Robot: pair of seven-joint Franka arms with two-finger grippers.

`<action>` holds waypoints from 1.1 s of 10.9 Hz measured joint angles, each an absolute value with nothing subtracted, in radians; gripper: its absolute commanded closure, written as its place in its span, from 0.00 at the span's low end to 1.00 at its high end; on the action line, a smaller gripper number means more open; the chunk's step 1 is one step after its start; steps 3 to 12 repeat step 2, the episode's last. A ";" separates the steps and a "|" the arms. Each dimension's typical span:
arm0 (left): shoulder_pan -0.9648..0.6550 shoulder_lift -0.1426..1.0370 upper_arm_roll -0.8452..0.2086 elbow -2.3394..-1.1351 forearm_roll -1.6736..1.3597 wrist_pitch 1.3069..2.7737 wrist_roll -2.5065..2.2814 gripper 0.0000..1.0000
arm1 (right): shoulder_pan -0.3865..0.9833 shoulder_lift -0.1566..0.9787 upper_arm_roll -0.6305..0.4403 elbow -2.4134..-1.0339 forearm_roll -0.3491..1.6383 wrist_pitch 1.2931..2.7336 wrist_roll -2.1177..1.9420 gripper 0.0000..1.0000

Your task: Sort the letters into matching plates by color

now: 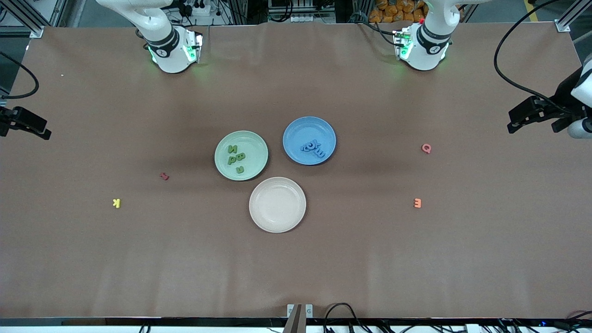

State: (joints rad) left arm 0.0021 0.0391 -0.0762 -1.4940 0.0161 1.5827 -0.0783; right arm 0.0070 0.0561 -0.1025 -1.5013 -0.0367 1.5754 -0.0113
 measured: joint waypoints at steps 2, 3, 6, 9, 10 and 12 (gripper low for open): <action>-0.001 0.038 -0.080 -1.494 0.016 1.578 -0.079 0.00 | 0.007 0.056 -0.102 -1.501 -0.037 1.575 -0.011 0.00; -0.001 0.038 -0.080 -1.494 0.016 1.578 -0.079 0.00 | 0.007 0.056 -0.102 -1.501 -0.037 1.575 -0.011 0.00; -0.001 0.038 -0.080 -1.494 0.016 1.578 -0.079 0.00 | 0.007 0.056 -0.102 -1.501 -0.037 1.575 -0.011 0.00; -0.001 0.038 -0.080 -1.494 0.016 1.578 -0.079 0.00 | 0.007 0.056 -0.102 -1.501 -0.037 1.575 -0.011 0.00; -0.001 0.038 -0.080 -1.494 0.016 1.578 -0.079 0.00 | 0.007 0.056 -0.102 -1.501 -0.037 1.575 -0.011 0.00; -0.001 0.038 -0.080 -1.494 0.016 1.578 -0.079 0.00 | 0.007 0.056 -0.102 -1.501 -0.037 1.575 -0.011 0.00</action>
